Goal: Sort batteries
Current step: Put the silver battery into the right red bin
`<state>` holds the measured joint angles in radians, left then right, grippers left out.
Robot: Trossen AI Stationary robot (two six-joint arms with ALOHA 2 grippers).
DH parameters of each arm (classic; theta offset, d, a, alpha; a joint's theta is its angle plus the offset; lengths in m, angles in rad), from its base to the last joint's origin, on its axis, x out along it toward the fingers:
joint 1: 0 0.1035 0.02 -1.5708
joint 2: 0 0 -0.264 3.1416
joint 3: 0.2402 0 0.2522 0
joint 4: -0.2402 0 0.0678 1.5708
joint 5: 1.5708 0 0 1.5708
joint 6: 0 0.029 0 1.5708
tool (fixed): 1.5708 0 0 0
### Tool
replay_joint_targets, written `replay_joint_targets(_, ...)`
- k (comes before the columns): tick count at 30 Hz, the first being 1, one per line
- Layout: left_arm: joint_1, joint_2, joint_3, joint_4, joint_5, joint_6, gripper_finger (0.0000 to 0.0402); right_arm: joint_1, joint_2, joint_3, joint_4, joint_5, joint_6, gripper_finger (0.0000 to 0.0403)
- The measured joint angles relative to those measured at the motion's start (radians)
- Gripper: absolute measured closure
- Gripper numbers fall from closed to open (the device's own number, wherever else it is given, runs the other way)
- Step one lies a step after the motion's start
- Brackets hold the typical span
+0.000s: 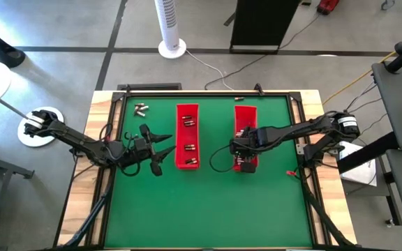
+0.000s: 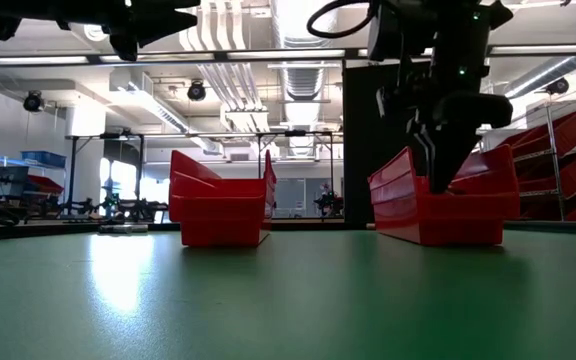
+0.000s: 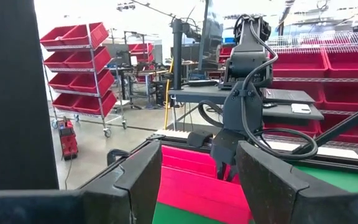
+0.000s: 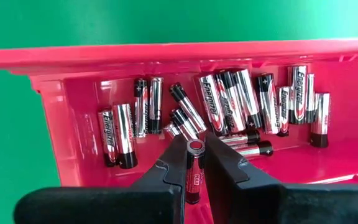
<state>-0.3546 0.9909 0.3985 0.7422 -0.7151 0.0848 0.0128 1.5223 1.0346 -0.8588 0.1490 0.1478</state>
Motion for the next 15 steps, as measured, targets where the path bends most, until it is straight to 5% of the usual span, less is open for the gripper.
replay_joint_targets(15, 0.000, 0.000, 0.000, -0.001, 0.000, 0.000, 0.0215, -0.001, 0.005, -0.035, 0.070, -0.001, 0.027, 0.0378)
